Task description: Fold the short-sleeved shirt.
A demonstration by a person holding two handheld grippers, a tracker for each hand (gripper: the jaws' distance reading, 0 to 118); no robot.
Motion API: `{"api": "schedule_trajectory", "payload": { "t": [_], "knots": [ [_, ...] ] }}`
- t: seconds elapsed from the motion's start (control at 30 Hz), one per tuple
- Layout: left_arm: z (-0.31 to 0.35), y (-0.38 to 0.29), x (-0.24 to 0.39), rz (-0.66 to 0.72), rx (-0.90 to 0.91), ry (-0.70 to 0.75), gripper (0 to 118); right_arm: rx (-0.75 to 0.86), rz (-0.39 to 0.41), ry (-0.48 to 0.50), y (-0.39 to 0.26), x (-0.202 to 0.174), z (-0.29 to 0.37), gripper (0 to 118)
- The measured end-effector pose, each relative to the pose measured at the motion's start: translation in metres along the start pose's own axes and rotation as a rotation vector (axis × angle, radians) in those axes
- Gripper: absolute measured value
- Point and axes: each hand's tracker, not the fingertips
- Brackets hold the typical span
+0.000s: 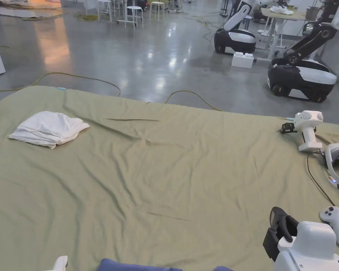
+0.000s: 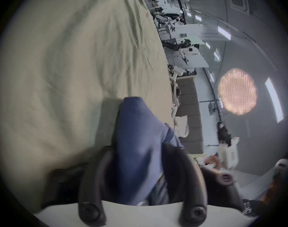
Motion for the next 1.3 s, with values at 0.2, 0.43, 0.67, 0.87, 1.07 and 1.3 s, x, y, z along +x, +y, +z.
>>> {"api": "schedule_trajectory", "payload": {
  "t": [0.2, 0.43, 0.67, 0.87, 1.07, 1.3],
  "knots": [
    [-0.001, -0.002, 0.008, -0.074, 0.019, 0.091, 15, 0.037, -0.005, -0.011, 0.005, -0.001, 0.005, 0],
    [0.023, -0.001, 0.056, -0.149, 0.051, 0.120, 14, 0.070, 0.002, -0.025, 0.007, 0.000, 0.006, 0],
    [0.088, 0.018, 0.106, -0.236, 0.134, 0.303, 14, 0.092, 0.027, -0.040, 0.008, 0.002, 0.006, 0],
    [0.118, 0.018, 0.159, -0.309, 0.201, 0.558, 14, 0.100, 0.030, -0.034, 0.006, 0.001, 0.004, 0],
    [0.082, 0.011, 0.192, -0.346, 0.134, 0.595, 14, 0.077, 0.024, -0.022, 0.003, -0.001, 0.001, 0],
    [0.027, -0.007, 0.240, -0.431, 0.041, 0.538, 14, 0.056, 0.031, -0.030, -0.002, 0.004, 0.003, 0]
  ]
}}
